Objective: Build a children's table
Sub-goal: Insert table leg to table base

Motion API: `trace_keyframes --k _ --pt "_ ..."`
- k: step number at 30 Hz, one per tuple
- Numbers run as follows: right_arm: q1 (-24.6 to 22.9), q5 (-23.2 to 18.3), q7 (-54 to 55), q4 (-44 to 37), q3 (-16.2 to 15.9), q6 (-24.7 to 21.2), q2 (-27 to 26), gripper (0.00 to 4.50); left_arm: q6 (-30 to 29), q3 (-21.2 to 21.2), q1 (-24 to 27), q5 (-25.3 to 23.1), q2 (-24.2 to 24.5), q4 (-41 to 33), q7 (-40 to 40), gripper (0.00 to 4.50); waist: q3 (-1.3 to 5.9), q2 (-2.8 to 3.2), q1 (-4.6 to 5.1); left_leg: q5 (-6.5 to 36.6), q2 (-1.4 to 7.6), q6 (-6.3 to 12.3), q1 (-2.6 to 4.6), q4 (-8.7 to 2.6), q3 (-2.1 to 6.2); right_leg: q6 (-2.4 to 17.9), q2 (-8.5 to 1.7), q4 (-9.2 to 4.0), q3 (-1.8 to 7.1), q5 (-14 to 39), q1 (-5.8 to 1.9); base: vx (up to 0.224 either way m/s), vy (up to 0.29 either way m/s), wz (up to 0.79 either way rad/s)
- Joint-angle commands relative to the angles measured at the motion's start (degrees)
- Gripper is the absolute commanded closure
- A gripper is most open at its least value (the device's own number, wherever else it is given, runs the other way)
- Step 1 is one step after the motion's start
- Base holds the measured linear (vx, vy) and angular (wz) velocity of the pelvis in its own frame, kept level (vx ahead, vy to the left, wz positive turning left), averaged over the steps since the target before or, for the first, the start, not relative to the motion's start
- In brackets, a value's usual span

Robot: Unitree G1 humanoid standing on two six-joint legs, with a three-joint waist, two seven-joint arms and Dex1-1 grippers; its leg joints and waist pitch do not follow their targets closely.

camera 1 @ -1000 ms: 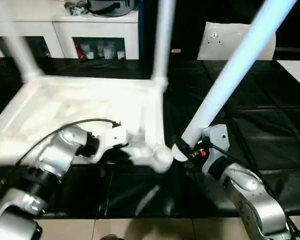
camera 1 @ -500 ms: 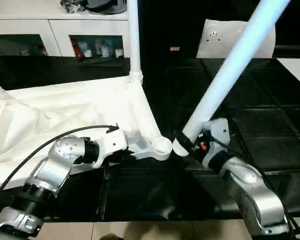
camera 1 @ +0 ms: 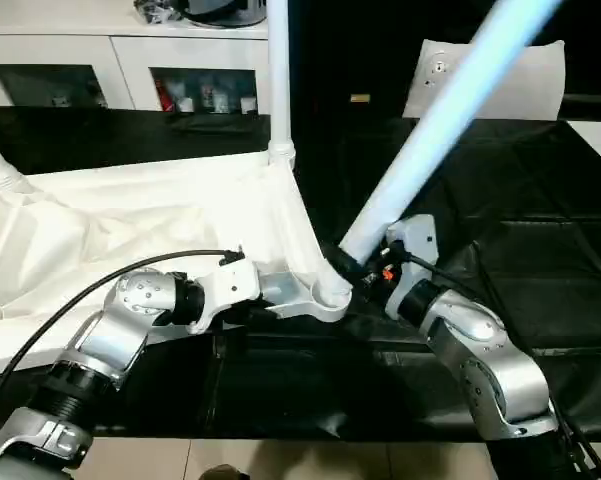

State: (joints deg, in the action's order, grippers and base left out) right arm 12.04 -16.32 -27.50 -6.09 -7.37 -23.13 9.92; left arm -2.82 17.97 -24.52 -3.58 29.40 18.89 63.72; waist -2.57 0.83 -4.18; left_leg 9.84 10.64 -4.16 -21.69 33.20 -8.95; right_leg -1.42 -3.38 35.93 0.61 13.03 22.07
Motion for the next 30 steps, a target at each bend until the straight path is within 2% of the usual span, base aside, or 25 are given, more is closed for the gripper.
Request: trace_keyframes --k 1,5,6,7,10,13,14,17,19,25,28,30 --pt "1.4 -0.3 -0.8 0.4 -0.2 -0.1 0.4 2.61 0.7 0.4 0.0 -0.8 0.6 1.2 0.6 4.5 3.3 -0.01 -0.47 10.8 1.38 -1.61 0.84 -3.85 0.0 10.6 -3.11 -3.83 1.09 1.3 -1.93 0.0 0.0 0.0" --pt "2.7 0.1 -1.8 2.1 -0.3 -0.2 1.2 2.61 0.6 -0.2 -0.5 0.1 0.2 1.7 0.7 4.5 3.4 -0.09 -0.51 9.6 1.36 -1.47 0.88 -3.68 -0.09 11.2 -3.0 -3.61 1.03 -1.1 -1.98 0.0 0.0 0.0" --pt "2.9 -0.1 -1.8 2.4 0.0 -0.6 1.2 2.61 0.4 -0.3 -0.6 0.0 0.2 2.0 0.2 4.5 3.45 -0.51 -0.6 8.8 1.32 -1.03 0.8 -3.62 -0.13 11.2 -3.02 -3.46 1.02 -1.8 -2.15 0.0 0.0 0.0" --pt "3.1 -0.4 -1.8 2.7 0.3 -0.9 1.2 2.61 0.3 -0.3 -0.8 -0.1 0.1 2.3 -0.2 4.5 3.46 -0.3 -0.68 8.4 1.36 -0.84 0.85 -3.57 -0.17 11.2 -3.06 -3.48 1.01 -2.0 -2.04 0.0 0.0 0.0" --pt "3.0 -0.6 -1.1 3.2 1.2 -0.5 0.5 2.61 -1.6 -1.2 -0.7 0.8 -0.3 2.1 -1.4 4.5 3.37 -0.41 -0.71 9.0 1.41 -0.95 0.93 -3.64 -0.24 11.4 -3.06 -3.55 0.99 -0.8 -1.92 0.0 0.0 0.0" --pt "2.4 -0.4 -1.5 3.1 1.0 0.1 0.7 2.61 -2.7 -1.9 -1.1 1.9 -0.5 2.6 -0.8 4.5 3.19 -0.5 -0.68 11.0 1.44 -1.45 0.98 -3.81 -0.24 10.8 -3.13 -3.93 1.09 3.1 -1.84 0.0 0.0 0.0" --pt "2.3 -0.4 -1.5 3.1 0.9 0.1 0.6 2.61 -3.2 -1.9 -1.2 2.5 -0.5 2.5 0.1 4.04 3.17 -0.47 -0.68 11.1 1.46 -1.54 1.0 -3.84 -0.24 10.7 -3.12 -3.94 1.09 3.5 -1.79 0.0 0.0 0.0" --pt "2.0 -0.6 0.3 2.5 1.8 -0.7 0.0 2.61 -3.3 -2.6 -1.3 3.0 -0.8 2.3 -0.5 3.86 3.22 -0.4 -0.67 10.6 1.38 -1.7 0.94 -3.77 -0.26 10.6 -3.09 -3.95 1.13 3.3 -1.78 0.0 0.0 0.0" --pt "1.9 -0.8 1.3 2.0 2.6 -1.0 -0.6 2.61 -4.0 -2.5 -1.1 3.6 -0.7 1.4 -0.2 3.57 3.31 -0.51 -0.7 10.3 1.44 -1.77 0.97 -3.76 -0.27 10.7 -3.03 -3.8 1.11 2.3 -1.78 0.0 0.0 0.0" --pt "1.3 -2.1 0.8 -0.3 2.4 -0.4 -1.7 2.61 -4.2 -1.9 0.0 3.0 -1.0 -0.1 -1.6 3.04 3.25 -0.5 -0.94 10.4 1.54 -1.47 1.02 -3.78 -0.27 10.8 -3.02 -3.69 1.07 1.0 -1.72 0.0 0.0 0.0" --pt "1.1 -1.2 0.9 -0.1 1.6 -0.6 -1.3 2.61 -4.3 -2.1 0.2 3.0 -1.6 -0.2 -2.6 2.97 3.18 -0.42 -0.98 10.7 1.52 -1.85 1.03 -3.86 -0.27 10.4 -3.03 -3.8 1.07 1.8 -1.7 0.0 0.0 0.0" --pt "1.2 -0.1 1.4 0.7 1.6 0.4 -1.0 2.61 -4.3 -2.0 0.2 3.0 -1.9 -0.4 -3.1 2.97 3.17 -0.75 -1.04 10.8 1.53 -1.97 1.03 -3.85 -0.31 10.3 -3.03 -3.88 1.09 2.3 -1.71 0.0 0.0 0.0"
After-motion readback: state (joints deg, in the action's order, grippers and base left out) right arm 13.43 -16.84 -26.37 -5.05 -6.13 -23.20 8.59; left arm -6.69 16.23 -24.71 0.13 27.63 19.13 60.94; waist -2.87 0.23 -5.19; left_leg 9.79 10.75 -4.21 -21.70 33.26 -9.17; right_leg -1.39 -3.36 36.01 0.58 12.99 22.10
